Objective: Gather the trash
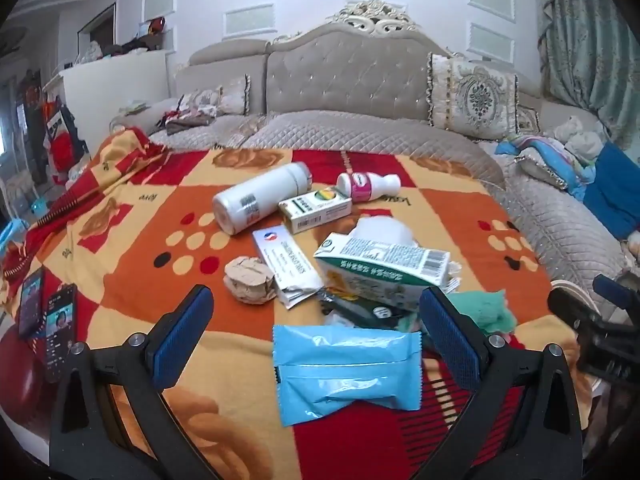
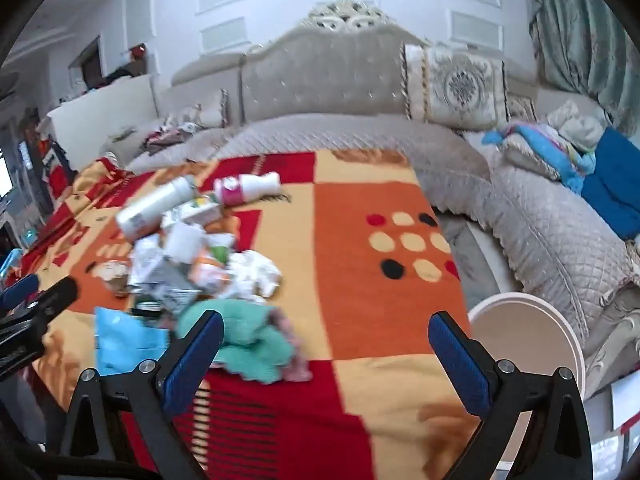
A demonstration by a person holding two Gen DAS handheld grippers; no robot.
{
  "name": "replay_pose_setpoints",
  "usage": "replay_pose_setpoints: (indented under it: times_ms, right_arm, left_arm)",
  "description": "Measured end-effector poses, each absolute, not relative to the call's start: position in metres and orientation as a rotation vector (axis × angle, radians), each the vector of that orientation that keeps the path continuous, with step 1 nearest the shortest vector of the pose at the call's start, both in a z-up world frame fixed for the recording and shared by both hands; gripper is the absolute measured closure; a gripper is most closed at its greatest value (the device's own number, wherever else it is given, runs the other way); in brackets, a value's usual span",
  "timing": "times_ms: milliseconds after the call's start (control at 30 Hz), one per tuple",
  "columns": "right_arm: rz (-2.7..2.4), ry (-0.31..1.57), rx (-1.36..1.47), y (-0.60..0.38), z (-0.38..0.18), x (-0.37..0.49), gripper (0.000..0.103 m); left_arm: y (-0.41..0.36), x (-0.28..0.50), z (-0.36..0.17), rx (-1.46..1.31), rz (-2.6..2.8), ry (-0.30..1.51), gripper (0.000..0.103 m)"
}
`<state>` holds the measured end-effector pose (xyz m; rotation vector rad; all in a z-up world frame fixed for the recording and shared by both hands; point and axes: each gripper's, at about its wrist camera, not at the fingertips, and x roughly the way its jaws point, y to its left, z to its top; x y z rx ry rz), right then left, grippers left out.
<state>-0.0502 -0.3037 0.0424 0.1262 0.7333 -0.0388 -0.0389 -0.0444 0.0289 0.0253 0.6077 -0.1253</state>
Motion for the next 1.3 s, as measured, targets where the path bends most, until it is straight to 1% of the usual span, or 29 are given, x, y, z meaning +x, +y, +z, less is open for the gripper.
replay_pose_setpoints:
  times_ms: [367, 767, 1300]
  right_arm:
    - [-0.007, 0.595, 0.082, -0.275, 0.073, -0.083, 0.001]
    - [-0.005, 0.563, 0.071, -0.266, 0.085, -0.089, 0.001]
    - [-0.019, 0.566, 0.074, -0.266, 0.086, -0.086, 0.001]
  left_arm:
    - [-0.048, -0.051, 0.042, 0.015, -0.126, 0.58, 0.001]
    - [-0.049, -0.061, 0.051, 0.029, -0.122, 0.53, 0.001]
    - [-0.05, -0.06, 0.049, 0.027, -0.126, 0.534, 0.001]
